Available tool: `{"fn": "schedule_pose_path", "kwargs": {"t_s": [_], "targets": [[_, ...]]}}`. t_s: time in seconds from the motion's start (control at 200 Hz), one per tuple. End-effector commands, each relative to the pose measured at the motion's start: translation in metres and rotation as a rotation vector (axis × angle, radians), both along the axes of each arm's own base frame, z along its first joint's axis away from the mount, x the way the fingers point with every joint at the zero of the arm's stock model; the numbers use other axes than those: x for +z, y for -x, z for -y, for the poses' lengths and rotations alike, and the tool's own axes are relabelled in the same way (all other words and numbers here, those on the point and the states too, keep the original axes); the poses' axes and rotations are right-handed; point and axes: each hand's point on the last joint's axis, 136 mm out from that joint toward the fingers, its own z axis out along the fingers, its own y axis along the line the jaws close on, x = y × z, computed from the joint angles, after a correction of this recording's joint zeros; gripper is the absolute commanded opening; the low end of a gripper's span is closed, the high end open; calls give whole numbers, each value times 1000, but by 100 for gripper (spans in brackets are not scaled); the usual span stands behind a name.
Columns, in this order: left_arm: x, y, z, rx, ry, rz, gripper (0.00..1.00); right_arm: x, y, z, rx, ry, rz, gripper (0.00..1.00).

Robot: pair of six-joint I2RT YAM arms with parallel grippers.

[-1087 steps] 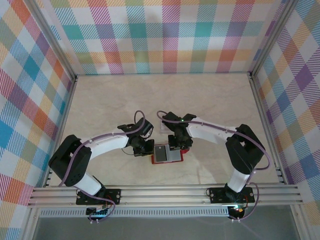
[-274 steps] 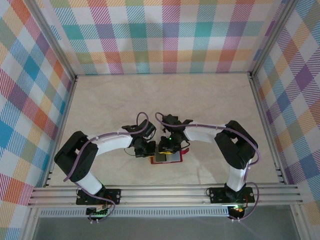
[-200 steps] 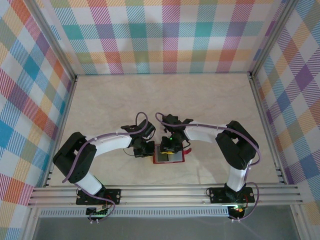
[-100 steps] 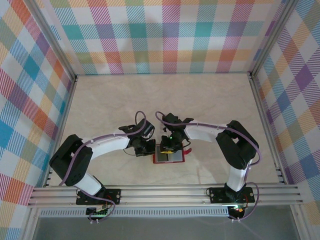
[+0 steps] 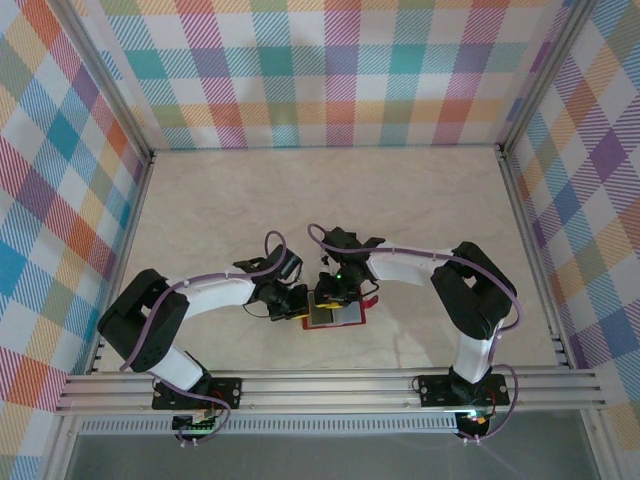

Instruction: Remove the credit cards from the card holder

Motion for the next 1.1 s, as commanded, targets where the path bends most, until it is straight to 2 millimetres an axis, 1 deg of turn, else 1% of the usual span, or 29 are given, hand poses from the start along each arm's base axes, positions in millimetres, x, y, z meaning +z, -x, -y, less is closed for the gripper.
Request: {"fn": "schedule_pose_path", "kwargs": {"t_s": [0.0,0.15,0.285,0.38,0.485,0.57,0.685,0.77,0.92,1.095], "targets": [[-11,4,-4,14,-7,-39,0,-7,4,5,2,48,-11,29],[-16,7,-12,17,-40,-52,0,-9,-1,18,-2,124,27,33],[-17,8,-15,18,-52,-52,0,-13,0,24,6,158,28,34],[-17,8,-17,20,-60,-52,0,-13,0,28,4,174,34,34],[-15,8,-18,20,-65,-51,1,-6,-2,30,-2,178,58,34],[-13,7,-20,23,-70,-45,0,5,-4,26,-4,141,77,34],[-4,4,-17,13,-66,-26,1,16,-4,19,-13,80,88,35],[8,-2,-14,7,-59,-4,1,18,-4,17,-27,57,82,35],[25,-10,-8,1,-41,24,1,15,-4,22,-50,50,66,34],[36,-14,7,-17,-9,38,2,4,-4,24,-60,9,25,32]]}}
